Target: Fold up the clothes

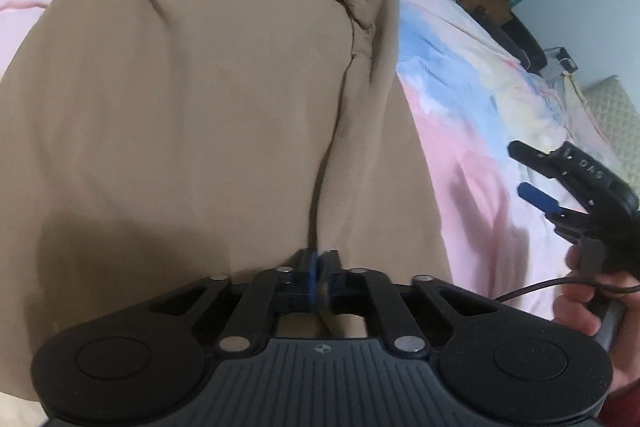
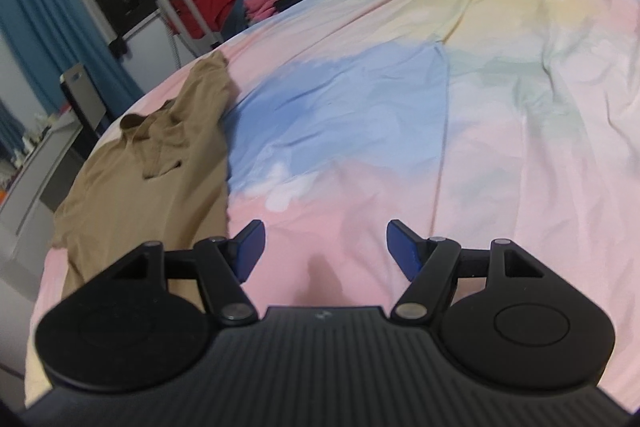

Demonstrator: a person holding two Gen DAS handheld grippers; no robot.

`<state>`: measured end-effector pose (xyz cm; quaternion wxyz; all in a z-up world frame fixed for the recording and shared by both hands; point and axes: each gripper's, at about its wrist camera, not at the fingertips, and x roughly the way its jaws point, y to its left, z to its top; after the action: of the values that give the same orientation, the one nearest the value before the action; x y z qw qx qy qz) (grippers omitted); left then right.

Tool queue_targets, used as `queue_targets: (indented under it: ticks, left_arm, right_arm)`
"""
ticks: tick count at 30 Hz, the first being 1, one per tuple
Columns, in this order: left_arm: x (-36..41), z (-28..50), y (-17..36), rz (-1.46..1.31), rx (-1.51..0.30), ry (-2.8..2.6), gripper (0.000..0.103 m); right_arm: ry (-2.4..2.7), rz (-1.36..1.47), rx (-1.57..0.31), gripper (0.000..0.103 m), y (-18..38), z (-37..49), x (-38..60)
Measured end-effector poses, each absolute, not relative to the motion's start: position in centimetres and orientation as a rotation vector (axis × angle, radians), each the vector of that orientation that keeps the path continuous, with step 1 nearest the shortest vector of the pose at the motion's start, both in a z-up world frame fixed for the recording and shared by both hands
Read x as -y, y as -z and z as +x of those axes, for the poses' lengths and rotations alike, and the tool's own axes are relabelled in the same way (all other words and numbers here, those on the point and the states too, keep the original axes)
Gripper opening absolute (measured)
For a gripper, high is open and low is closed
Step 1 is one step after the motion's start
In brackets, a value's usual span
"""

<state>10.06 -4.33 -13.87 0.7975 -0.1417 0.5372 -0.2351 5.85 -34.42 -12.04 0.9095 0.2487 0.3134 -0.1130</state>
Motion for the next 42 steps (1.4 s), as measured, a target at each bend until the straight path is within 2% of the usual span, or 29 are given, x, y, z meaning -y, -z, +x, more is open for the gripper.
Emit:
queue_targets:
  ticks: [2,5,10,18,21,22,23,24,25,26,27,28,36,42]
  left_arm:
    - [3.8,10.2,12.9,-0.323,-1.147,0.508,0.047]
    - [3.3,11.6,11.2,-0.365,-1.104,0.497,0.064]
    - [3.9,19.0,9.8,-0.437,-1.037,0.425,0.075]
    - [8.0,33.8,12.8,-0.515,-0.967,0.254,0.074]
    - [8.7,36.8,14.4,-0.599,-0.958,0.197,0.072]
    - [8.8,37.5,14.7,-0.634,-0.945,0.183,0.066]
    - [9.1,38.0,14.9,-0.650,-0.925,0.162,0.052]
    - [9.4,38.3,14.9,-0.636,-0.901,0.145,0.047]
    - [9.6,38.6,14.9,-0.620,-0.889,0.145,0.036]
    - [10.0,39.0,14.8,-0.601,-0.887,0.152,0.017]
    - [10.2,39.3,14.8,-0.581,-0.899,0.166,0.006]
    - [10.3,39.4,14.7,-0.556,-0.900,0.171,0.002]
    - [10.5,40.6,9.7,-0.335,-0.738,0.104,0.000]
    - [11.0,43.2,9.9,-0.254,-0.775,0.024,0.000]
  right_arm:
    - [0.209,0.479,-0.651,0.070,12.0,6.1,33.3]
    - [0.173,0.428,-0.660,0.070,12.1,6.6,31.6]
    - [0.087,0.398,-0.683,0.069,12.7,8.8,29.2]
    - [-0.023,0.337,-0.607,0.069,13.5,12.1,27.0]
    - [-0.127,0.348,-0.629,0.069,14.5,13.0,26.3]
    - [-0.154,0.339,-0.627,0.069,14.6,13.2,26.0]
    - [-0.179,0.326,-0.623,0.069,14.8,13.4,25.6]
    - [-0.205,0.311,-0.620,0.069,14.9,13.6,25.3]
    - [-0.221,0.303,-0.622,0.069,15.1,13.8,25.0]
    - [-0.230,0.302,-0.630,0.069,15.3,14.0,24.9]
    - [-0.239,0.302,-0.638,0.070,15.6,14.1,24.8]
    - [-0.244,0.310,-0.644,0.070,15.7,14.2,24.9]
    - [-0.210,0.368,-0.646,0.068,15.7,13.8,25.3]
    - [-0.199,0.328,-0.637,0.069,15.8,14.0,24.7]
